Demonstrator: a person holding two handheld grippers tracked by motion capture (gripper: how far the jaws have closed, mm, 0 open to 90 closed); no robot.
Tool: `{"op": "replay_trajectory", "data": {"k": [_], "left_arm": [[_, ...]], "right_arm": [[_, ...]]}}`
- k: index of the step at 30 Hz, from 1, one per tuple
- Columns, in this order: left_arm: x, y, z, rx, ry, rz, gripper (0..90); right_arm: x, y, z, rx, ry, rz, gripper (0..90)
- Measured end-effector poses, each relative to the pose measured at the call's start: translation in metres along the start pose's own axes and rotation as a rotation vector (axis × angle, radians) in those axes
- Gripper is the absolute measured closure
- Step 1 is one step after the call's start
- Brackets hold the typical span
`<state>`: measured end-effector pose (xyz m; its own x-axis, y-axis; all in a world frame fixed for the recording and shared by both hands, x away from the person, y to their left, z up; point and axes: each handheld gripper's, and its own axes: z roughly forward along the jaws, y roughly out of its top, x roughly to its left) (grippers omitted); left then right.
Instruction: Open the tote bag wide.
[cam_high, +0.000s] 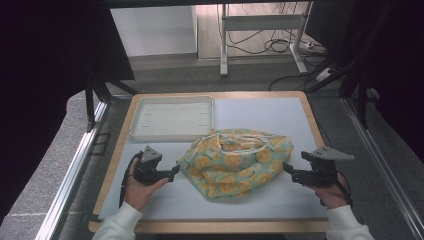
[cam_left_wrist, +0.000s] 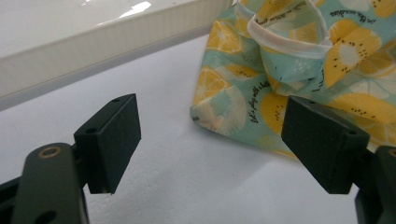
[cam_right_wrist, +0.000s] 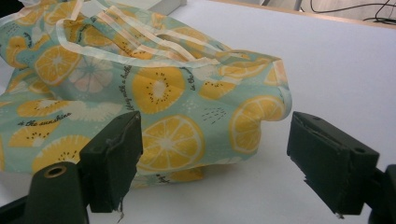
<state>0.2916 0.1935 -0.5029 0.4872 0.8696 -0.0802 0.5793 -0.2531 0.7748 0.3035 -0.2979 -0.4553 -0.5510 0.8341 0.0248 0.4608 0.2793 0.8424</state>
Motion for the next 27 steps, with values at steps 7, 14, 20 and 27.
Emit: {"op": "replay_trajectory", "data": {"k": [7,14,20,27], "left_arm": [[0.001,0.0,-0.002,-0.017,-0.014,0.001,19.9],[0.0,-0.002,-0.004,-0.025,-0.013,0.008,21.7],[-0.002,0.002,-0.013,-0.031,-0.018,-0.011,23.9],[-0.002,0.007,-0.022,-0.061,-0.044,-0.011,24.4]], "right_arm": [[0.003,0.001,0.003,0.004,0.02,-0.012,20.2],[0.003,0.0,0.002,0.002,0.018,-0.001,21.6],[0.004,0.002,0.0,0.001,0.025,-0.007,22.1],[0.003,0.003,0.007,0.026,0.035,-0.008,22.1]]}}
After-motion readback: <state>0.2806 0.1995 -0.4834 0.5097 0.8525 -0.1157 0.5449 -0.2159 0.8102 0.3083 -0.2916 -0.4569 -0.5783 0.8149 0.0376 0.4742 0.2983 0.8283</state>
